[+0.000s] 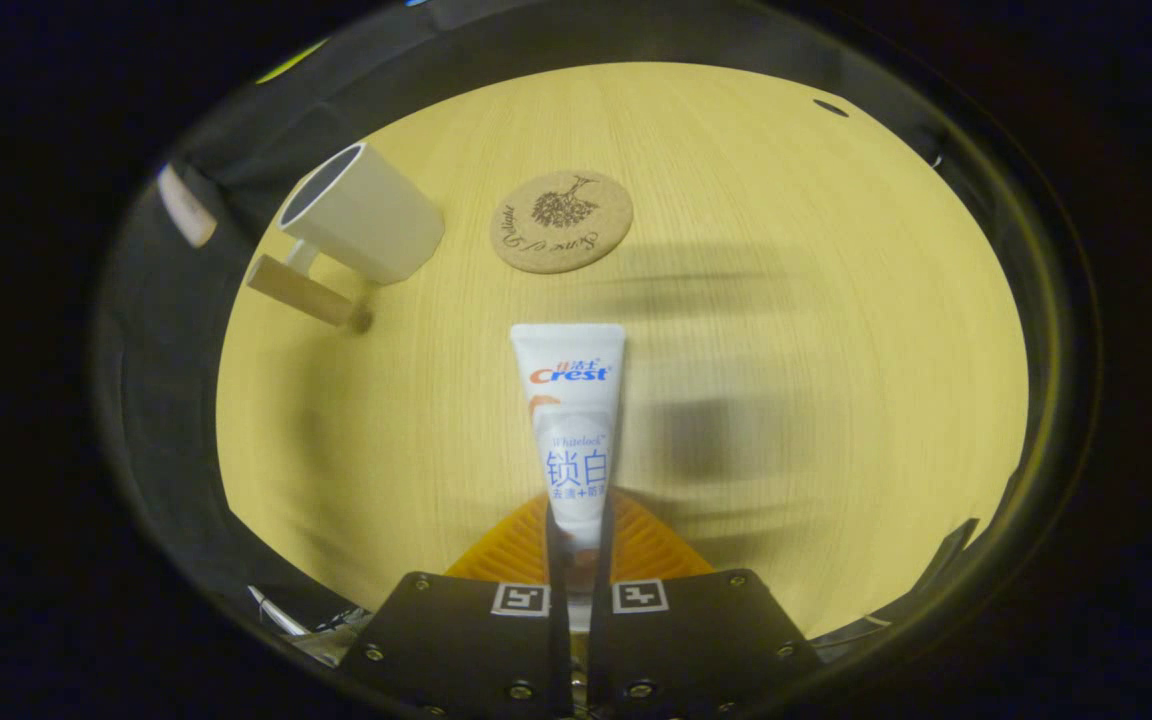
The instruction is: Put the toothbrush and toothpaste on the desktop into the cup, then pick up the cup and place it on the coaster on the desktop.
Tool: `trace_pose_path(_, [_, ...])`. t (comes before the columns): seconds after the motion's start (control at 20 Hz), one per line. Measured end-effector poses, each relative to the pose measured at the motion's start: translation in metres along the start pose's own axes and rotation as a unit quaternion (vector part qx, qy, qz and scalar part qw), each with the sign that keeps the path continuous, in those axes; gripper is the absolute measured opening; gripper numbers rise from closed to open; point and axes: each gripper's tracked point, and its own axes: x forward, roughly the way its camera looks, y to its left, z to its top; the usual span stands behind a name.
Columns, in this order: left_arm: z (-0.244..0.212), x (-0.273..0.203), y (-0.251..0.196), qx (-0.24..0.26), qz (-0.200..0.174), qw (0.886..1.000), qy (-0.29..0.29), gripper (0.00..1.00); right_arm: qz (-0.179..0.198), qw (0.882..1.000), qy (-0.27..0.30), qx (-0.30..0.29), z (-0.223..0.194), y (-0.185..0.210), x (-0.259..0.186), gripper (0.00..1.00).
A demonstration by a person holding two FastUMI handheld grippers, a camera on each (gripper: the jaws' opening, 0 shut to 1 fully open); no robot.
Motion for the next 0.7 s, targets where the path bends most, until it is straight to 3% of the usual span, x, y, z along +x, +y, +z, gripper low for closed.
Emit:
trace_pose_path(0.25, [-0.006,0.052,0.008,0.016,0.006,1.000,0.007,0.06,0.005,1.000,0.000,-0.001,0.001,0.000,0.000,0.08])
trace_pose_path(0.5, [-0.030,0.080,0.020,0.064,0.018,0.998,0.024,0.06,0.007,1.000,-0.002,0.010,0.004,-0.001,-0.002,0.09])
trace_pose_path(0.7, [-0.045,0.092,0.020,0.079,0.010,0.996,0.038,0.06,0.035,0.997,-0.060,0.040,0.050,0.008,-0.029,0.08])
